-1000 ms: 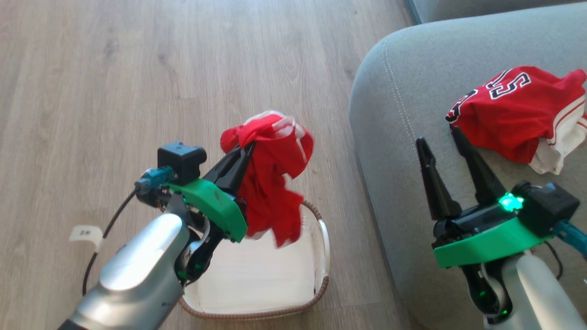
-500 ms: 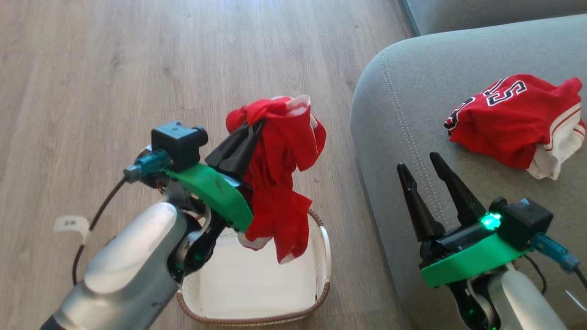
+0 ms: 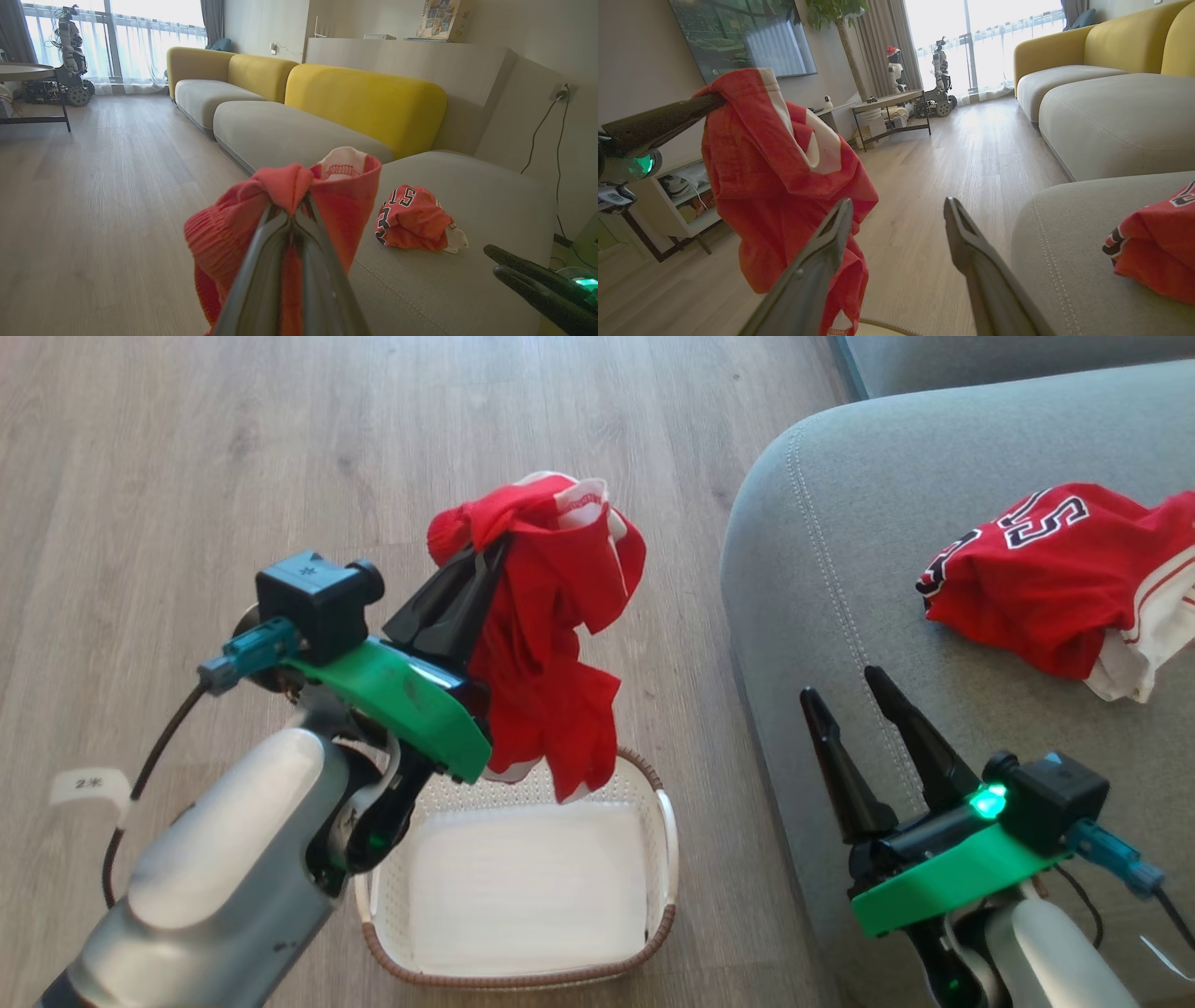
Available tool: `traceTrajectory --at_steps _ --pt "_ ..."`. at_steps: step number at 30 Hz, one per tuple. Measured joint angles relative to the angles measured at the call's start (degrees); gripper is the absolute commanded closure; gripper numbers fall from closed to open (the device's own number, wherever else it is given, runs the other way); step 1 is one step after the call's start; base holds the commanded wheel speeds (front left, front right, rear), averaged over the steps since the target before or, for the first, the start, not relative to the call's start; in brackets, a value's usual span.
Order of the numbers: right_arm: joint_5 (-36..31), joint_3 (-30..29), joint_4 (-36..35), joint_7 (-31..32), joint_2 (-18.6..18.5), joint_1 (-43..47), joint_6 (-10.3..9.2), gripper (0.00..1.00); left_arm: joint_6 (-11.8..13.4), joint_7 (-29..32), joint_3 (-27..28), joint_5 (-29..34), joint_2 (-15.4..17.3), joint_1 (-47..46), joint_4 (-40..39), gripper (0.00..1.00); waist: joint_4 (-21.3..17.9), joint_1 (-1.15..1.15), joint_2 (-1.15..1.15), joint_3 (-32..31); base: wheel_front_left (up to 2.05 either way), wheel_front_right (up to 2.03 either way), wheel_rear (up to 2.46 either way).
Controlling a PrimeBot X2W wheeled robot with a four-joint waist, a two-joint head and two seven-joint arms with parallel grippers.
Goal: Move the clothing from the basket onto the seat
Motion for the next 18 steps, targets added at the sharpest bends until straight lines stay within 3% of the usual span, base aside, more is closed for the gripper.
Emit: traceTrajectory --at_steps 18 --pt "1.2 6.9 2.3 0.9 -2.1 -3.7 0.00 0.00 0.7 -0.2 0.2 0.0 0.3 0.0 -2.3 1.00 0.8 0.00 0.00 -0.4 0.00 0.00 0.00"
